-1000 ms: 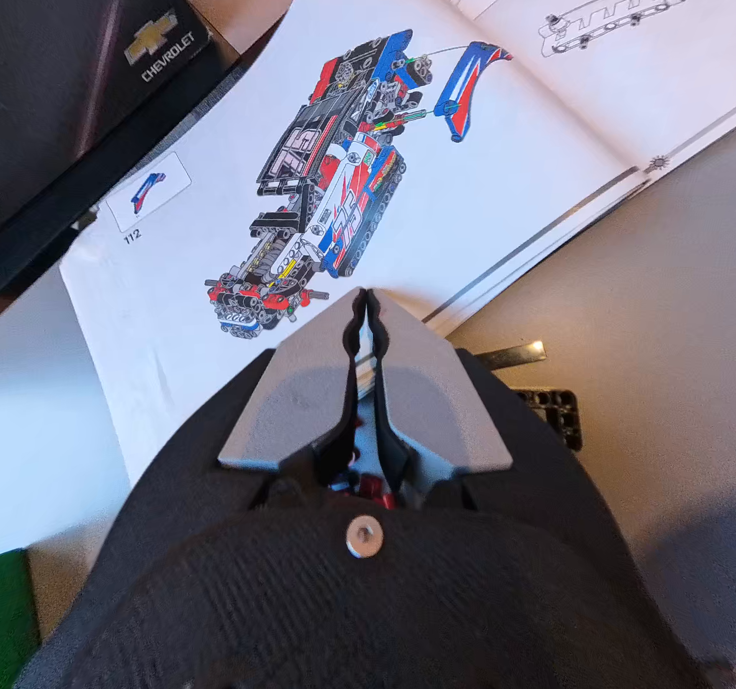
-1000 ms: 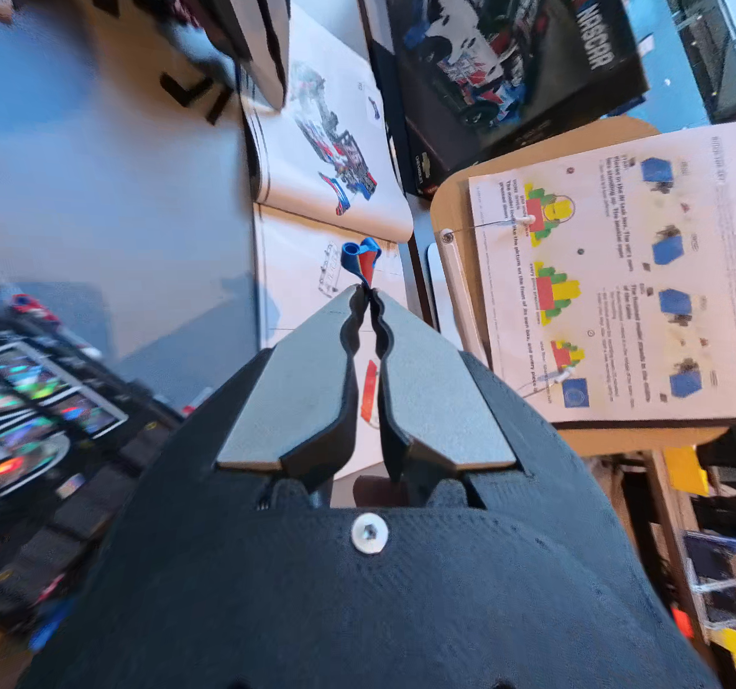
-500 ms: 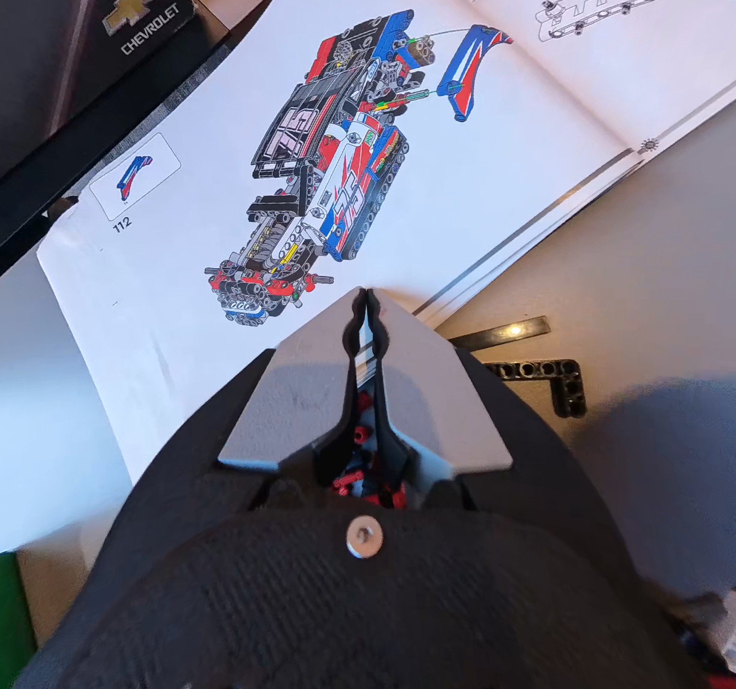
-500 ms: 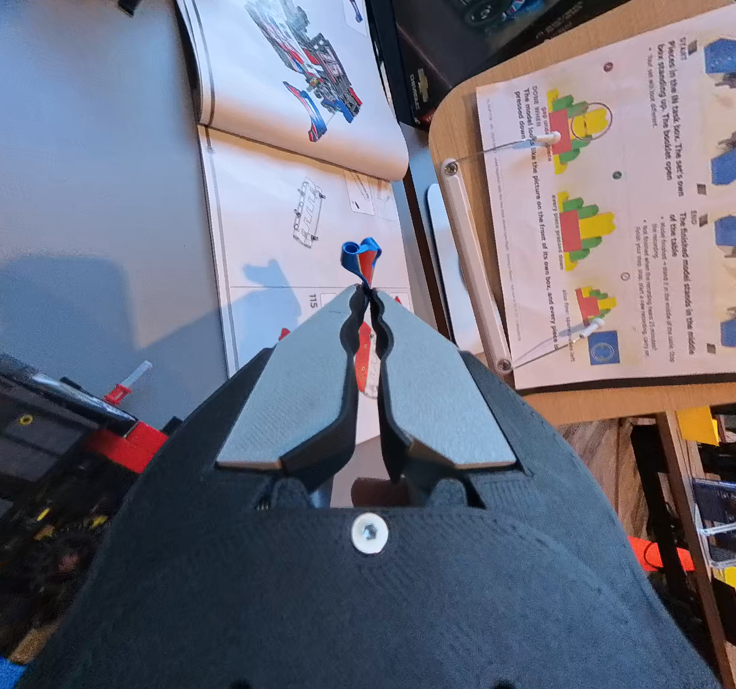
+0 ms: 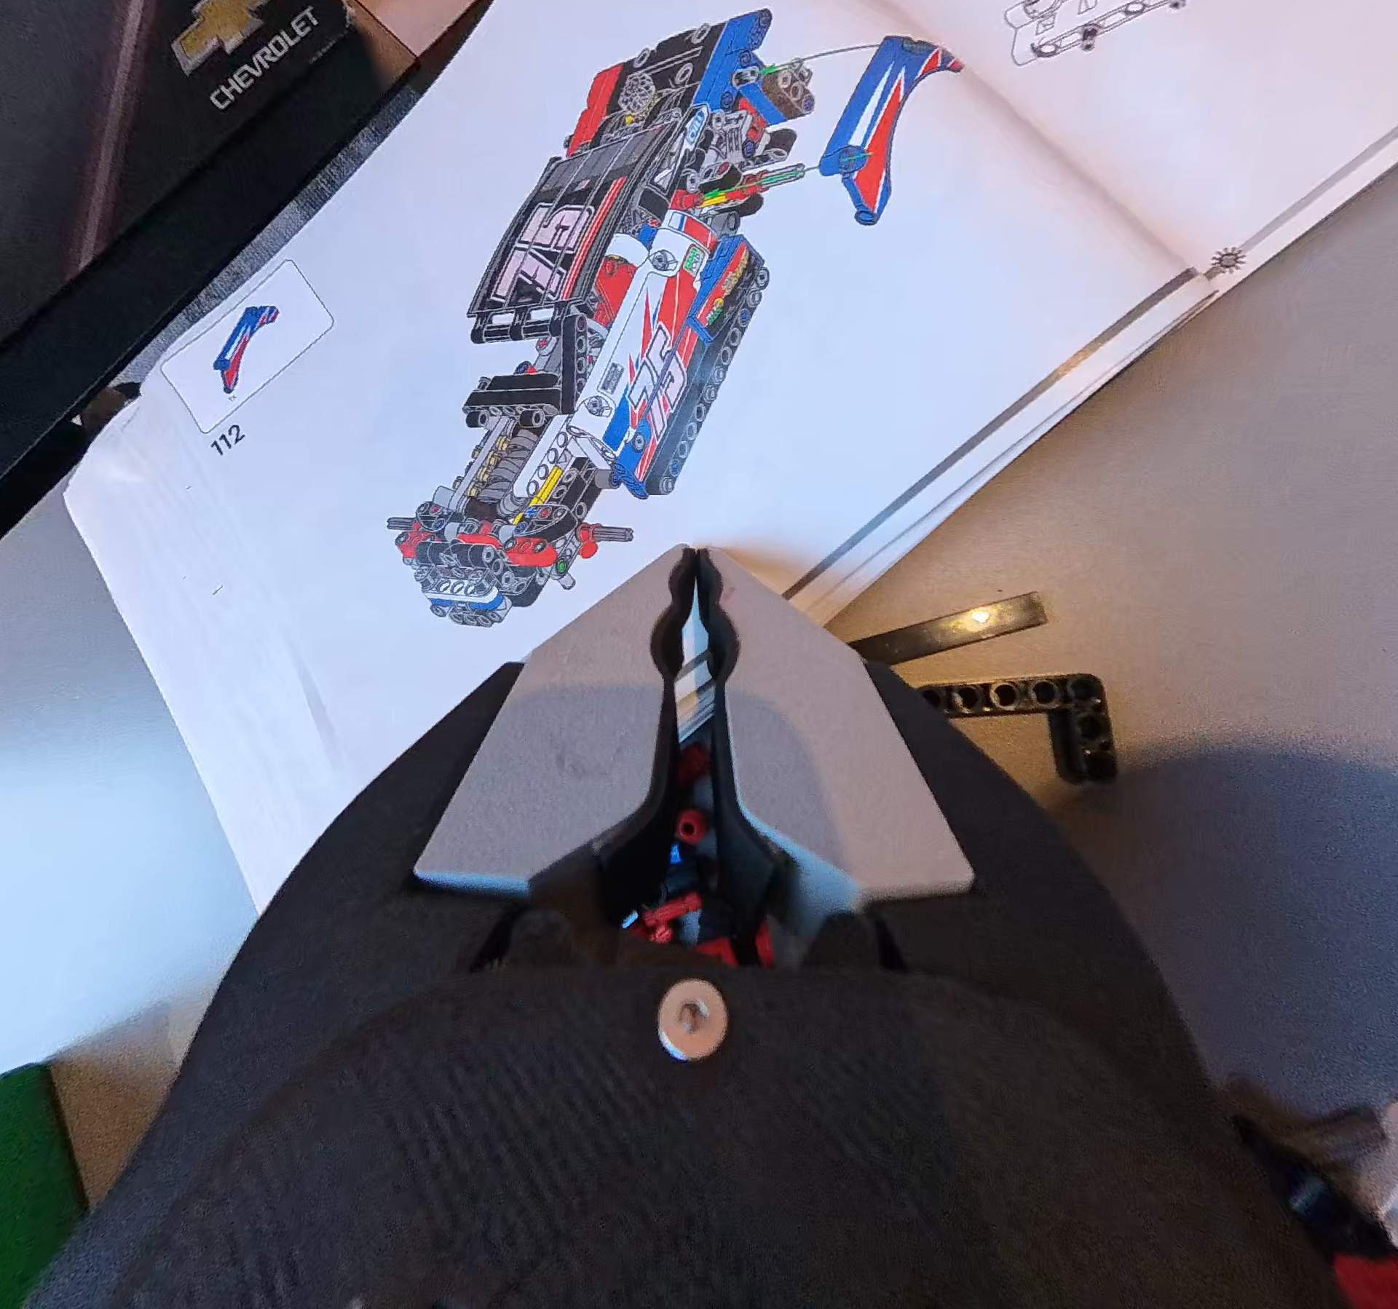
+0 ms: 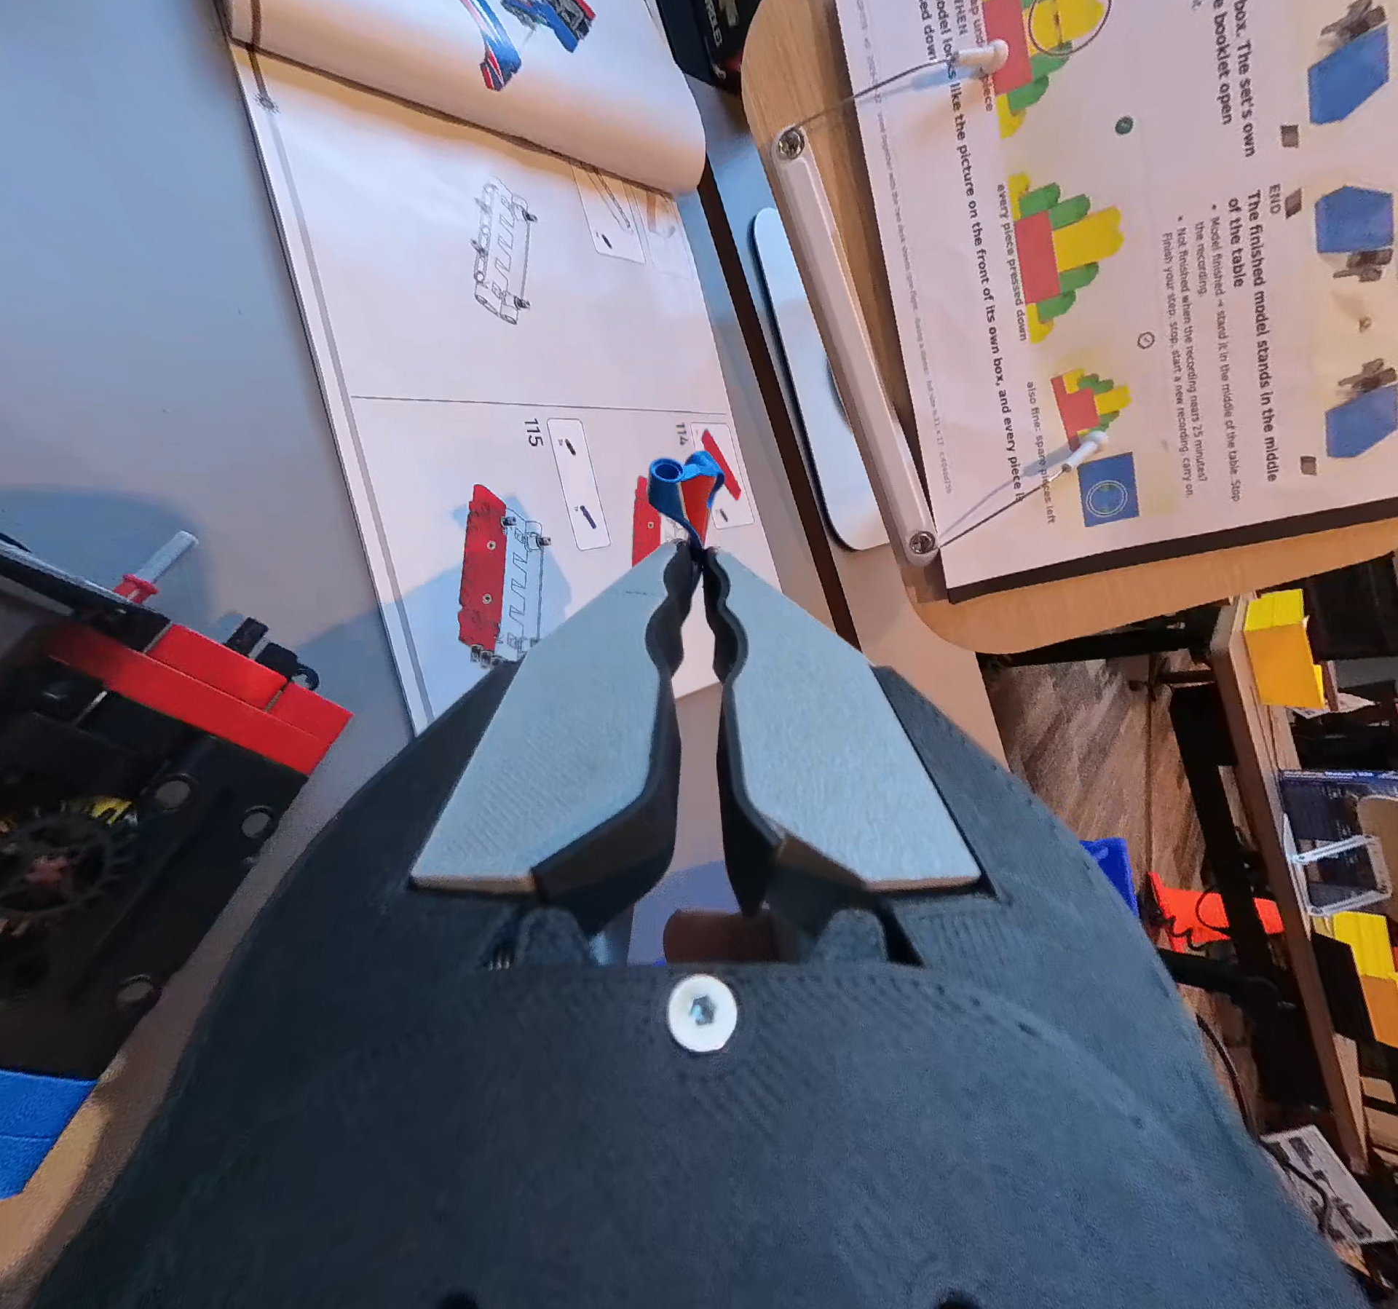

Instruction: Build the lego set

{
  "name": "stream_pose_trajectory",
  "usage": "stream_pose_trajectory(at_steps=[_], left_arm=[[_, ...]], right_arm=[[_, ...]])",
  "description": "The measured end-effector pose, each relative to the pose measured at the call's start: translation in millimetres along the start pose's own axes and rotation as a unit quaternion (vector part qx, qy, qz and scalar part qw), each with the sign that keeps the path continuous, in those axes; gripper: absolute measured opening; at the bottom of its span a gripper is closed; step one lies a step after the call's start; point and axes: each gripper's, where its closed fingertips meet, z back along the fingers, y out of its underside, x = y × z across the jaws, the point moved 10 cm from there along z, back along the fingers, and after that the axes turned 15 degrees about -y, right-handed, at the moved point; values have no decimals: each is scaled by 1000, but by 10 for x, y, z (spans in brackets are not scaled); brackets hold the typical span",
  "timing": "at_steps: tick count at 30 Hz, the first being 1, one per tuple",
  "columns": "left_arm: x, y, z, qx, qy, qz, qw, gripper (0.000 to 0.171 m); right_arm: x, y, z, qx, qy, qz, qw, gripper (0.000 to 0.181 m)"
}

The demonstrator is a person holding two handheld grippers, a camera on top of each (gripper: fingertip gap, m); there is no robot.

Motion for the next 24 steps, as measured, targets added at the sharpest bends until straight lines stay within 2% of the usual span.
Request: stream_pose_trajectory(at_steps=[11,18,24], left_arm=[[1,8,-1,-4,0,3,1000,0],[-5,9,0,-3,-3,2,1000,0],[6,6,-4,0,2,10,1000,0]], right_arm=[[59,101,10,7,-11,-23,1000,0],[192,237,109,-17,-66,-76,995,0],[323,341,133,7,-104,-91,990,0]])
